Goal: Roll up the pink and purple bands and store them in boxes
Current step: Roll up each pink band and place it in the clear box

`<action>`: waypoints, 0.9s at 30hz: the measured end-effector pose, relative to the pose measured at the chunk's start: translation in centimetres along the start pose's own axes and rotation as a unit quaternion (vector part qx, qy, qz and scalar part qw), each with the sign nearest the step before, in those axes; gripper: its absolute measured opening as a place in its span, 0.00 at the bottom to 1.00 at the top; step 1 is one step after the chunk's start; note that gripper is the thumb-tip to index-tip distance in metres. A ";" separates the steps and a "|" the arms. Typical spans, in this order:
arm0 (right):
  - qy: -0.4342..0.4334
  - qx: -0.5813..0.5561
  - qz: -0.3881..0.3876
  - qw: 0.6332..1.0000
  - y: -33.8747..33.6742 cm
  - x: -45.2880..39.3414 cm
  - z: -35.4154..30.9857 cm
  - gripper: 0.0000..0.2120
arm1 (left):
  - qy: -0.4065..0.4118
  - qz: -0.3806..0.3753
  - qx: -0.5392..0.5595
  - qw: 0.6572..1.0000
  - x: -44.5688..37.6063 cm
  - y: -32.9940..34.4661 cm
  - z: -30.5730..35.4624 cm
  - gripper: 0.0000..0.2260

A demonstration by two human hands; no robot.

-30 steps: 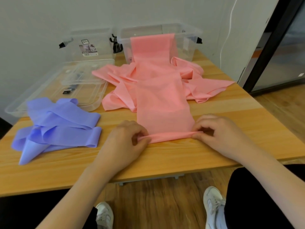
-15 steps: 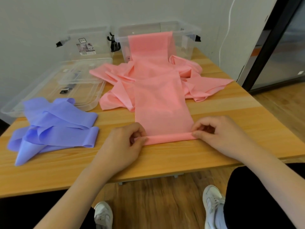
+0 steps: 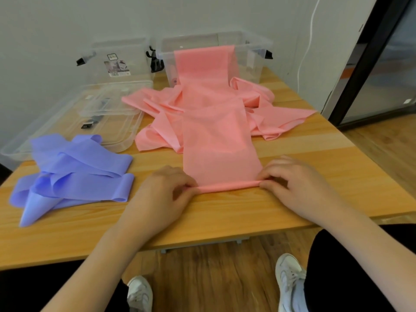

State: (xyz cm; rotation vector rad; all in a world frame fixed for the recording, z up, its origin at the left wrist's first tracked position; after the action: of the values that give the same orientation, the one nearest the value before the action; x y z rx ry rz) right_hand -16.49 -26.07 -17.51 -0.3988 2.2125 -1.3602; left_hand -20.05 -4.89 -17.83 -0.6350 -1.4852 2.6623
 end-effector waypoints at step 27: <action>0.089 -0.042 0.065 0.993 0.2 -0.8 1.0 0.08 | -0.068 0.051 0.014 0.996 -0.7 0.3 -0.7 0.03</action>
State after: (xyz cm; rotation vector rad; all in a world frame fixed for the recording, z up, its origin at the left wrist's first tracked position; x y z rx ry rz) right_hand -15.27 -26.28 -17.82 -0.1642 2.4009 -1.2788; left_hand -19.13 -4.61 -18.15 -0.5521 -1.4806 2.8523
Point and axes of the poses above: each hand's wrist, its own x-axis away from the middle knuckle, its own y-axis out of the palm, z = x × y, the point moved 6 cm from there along -x, towards the middle knuckle, and after that the axes turned 3 degrees about x, right-handed, at the moved point
